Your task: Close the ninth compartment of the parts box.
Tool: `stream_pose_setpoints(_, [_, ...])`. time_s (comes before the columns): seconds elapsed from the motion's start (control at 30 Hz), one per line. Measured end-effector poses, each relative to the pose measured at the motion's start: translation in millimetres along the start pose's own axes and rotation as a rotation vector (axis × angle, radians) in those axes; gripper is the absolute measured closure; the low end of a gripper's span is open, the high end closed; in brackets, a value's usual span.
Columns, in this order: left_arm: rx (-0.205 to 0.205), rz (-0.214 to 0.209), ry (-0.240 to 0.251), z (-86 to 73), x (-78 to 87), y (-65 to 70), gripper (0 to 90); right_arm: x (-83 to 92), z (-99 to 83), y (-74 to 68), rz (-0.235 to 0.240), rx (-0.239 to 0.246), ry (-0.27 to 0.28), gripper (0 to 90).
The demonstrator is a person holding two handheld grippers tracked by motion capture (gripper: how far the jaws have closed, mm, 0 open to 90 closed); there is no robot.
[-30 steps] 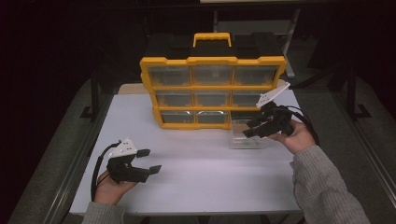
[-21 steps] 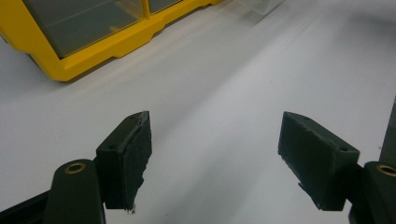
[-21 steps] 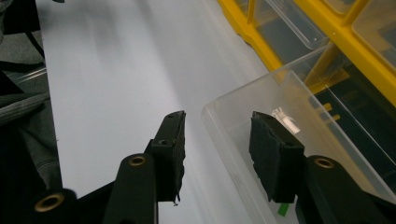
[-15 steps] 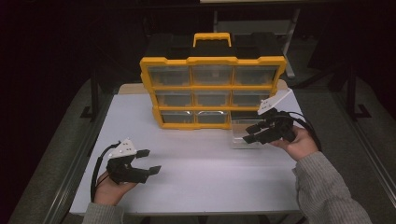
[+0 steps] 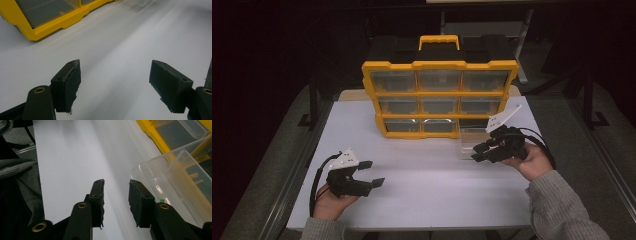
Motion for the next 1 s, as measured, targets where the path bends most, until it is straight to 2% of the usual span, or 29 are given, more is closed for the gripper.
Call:
stream_pose_setpoints(0.1, [0.014,0.003,0.005,0.4,0.5,0.6,24.6,-2.2,-4.4,-4.3,0.003,-0.008,-0.005,65.7])
stream_pose_setpoints(0.3, [0.006,0.003,0.011,0.7,-0.4,0.3,24.7,-9.4,-17.0,-5.8,-0.008,-0.006,-0.036,72.4])
stream_pose_setpoints(0.73, [0.007,0.001,0.015,-1.3,-0.3,-1.1,24.6,-25.3,-34.2,7.1,-0.043,-0.019,-0.094,83.4])
stream_pose_setpoints(0.8, [0.006,0.002,0.015,-1.3,-0.5,-1.0,24.6,-28.9,-36.3,9.0,-0.056,0.005,-0.107,85.9])
stream_pose_setpoints(0.87, [0.004,0.002,0.012,-1.4,-0.7,-0.9,24.6,-30.9,-37.0,10.4,-0.07,0.007,-0.119,88.8])
stream_pose_setpoints(1.0, [0.002,0.002,0.012,-0.9,-0.4,-0.4,24.6,-32.3,-35.6,13.0,-0.097,0.001,-0.127,88.8])
Point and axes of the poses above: each handheld gripper's, and its own axes: x roughly backward along the jaws, z roughly out of its top, y roughly to its right, the point moved 3 cm from there along -x, roughly forward along the jaws, and after that the axes turned 8 degrees about y, right-handed, at the moved point
